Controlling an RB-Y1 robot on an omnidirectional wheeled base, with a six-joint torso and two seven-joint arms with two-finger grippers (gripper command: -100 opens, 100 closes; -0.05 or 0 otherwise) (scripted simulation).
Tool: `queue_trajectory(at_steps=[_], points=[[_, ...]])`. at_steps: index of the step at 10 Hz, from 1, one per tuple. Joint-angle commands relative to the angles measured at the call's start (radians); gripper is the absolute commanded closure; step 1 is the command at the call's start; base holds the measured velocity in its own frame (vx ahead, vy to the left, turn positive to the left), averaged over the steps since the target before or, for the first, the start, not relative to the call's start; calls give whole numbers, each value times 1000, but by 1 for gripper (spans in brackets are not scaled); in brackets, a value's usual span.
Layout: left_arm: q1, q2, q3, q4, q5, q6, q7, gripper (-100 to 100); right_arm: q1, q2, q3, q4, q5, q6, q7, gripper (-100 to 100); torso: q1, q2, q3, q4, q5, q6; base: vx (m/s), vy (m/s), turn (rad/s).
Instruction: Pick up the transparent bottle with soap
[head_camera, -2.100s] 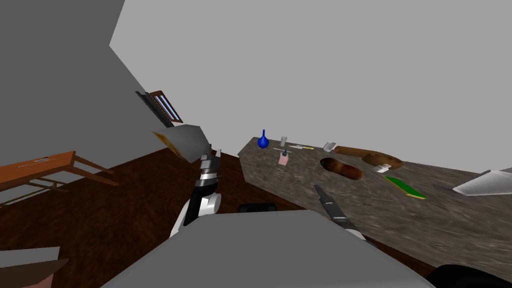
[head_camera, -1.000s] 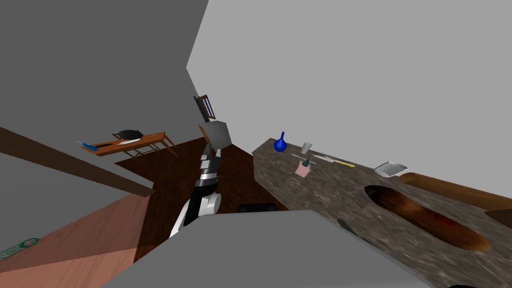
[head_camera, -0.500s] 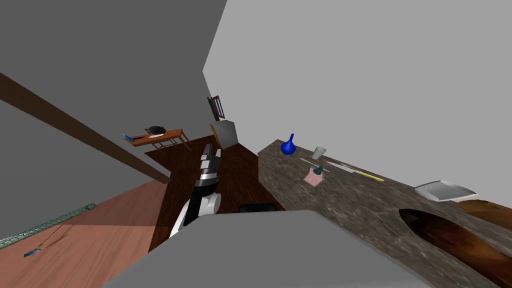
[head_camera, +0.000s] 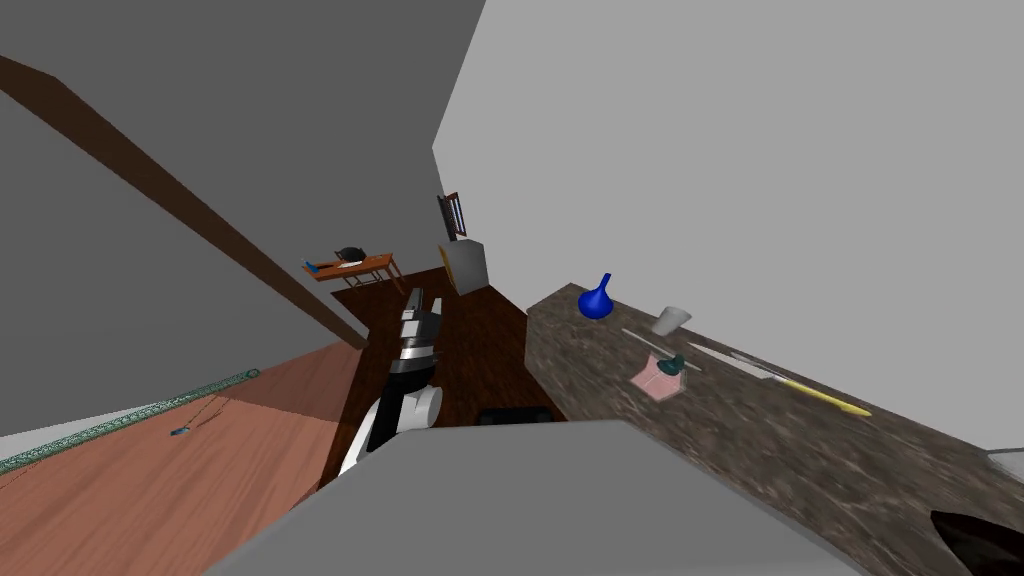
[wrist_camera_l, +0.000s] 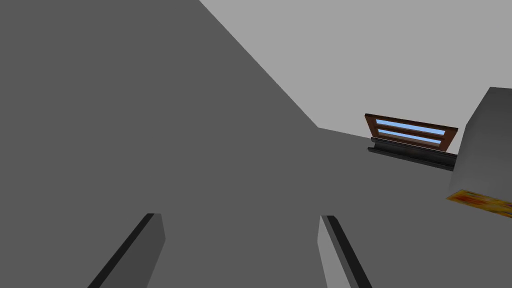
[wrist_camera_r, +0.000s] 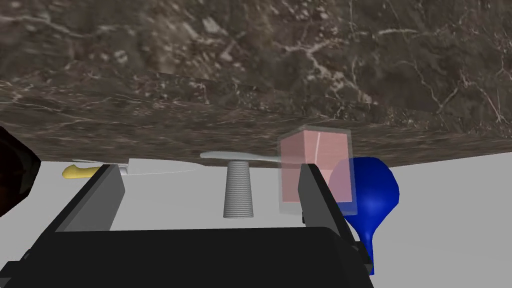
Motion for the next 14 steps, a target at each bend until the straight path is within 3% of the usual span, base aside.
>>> queue_trajectory(at_steps=[1, 4, 9, 13, 14], points=[[0, 0, 0, 0, 0, 0, 0, 0, 50, -20, -27, 11, 35, 11, 22, -100, 0, 0, 0, 0, 0, 0, 106, -8, 375], [0, 0, 0, 0, 0, 0, 0, 0, 105, -33, -44, 14, 58, 18, 35, -100, 1, -2, -1, 0, 0, 0, 89, 5, 191], [0, 0, 0, 0, 0, 0, 0, 0, 284, -101, -120, 20, 154, 46, 86, -100, 2, -7, -4, -2, 0, 0, 150, 7, 285], [0, 0, 0, 0, 0, 0, 0, 0, 386, -138, -150, 13, 196, 55, 106, -100, 2, -5, -3, -1, 0, 1, 139, -21, 158], [0, 0, 0, 0, 0, 0, 0, 0, 394, -138, -150, 13, 196, 55, 106, -100, 2, -5, -3, -1, 0, 1, 109, -12, 68]])
